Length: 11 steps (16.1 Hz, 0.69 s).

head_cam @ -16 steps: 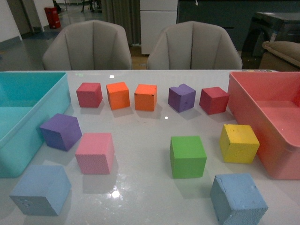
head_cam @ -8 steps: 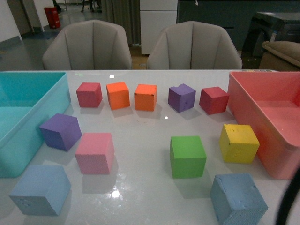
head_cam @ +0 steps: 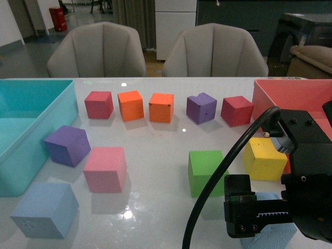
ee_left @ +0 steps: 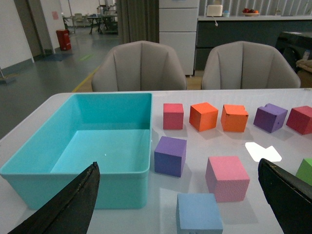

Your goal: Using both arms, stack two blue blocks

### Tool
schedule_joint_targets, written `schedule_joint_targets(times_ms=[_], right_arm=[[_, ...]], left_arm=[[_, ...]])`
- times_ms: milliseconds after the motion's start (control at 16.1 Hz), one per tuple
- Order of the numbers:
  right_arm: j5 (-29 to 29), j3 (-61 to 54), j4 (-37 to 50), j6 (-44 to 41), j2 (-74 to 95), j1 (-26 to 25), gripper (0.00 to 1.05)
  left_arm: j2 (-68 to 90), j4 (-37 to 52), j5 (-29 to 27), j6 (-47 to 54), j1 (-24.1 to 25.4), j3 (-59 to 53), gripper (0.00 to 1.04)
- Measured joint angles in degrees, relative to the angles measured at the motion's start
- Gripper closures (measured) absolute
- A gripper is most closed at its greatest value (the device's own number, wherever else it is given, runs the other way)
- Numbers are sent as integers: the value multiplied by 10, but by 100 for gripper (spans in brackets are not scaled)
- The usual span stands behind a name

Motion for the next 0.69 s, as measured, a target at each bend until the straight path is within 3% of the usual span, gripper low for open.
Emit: schedule_joint_targets(times_ms=[685], right_arm=[[3,5,54,11,113,-5,6]], left_arm=[[0,0,0,0,0,0,7]])
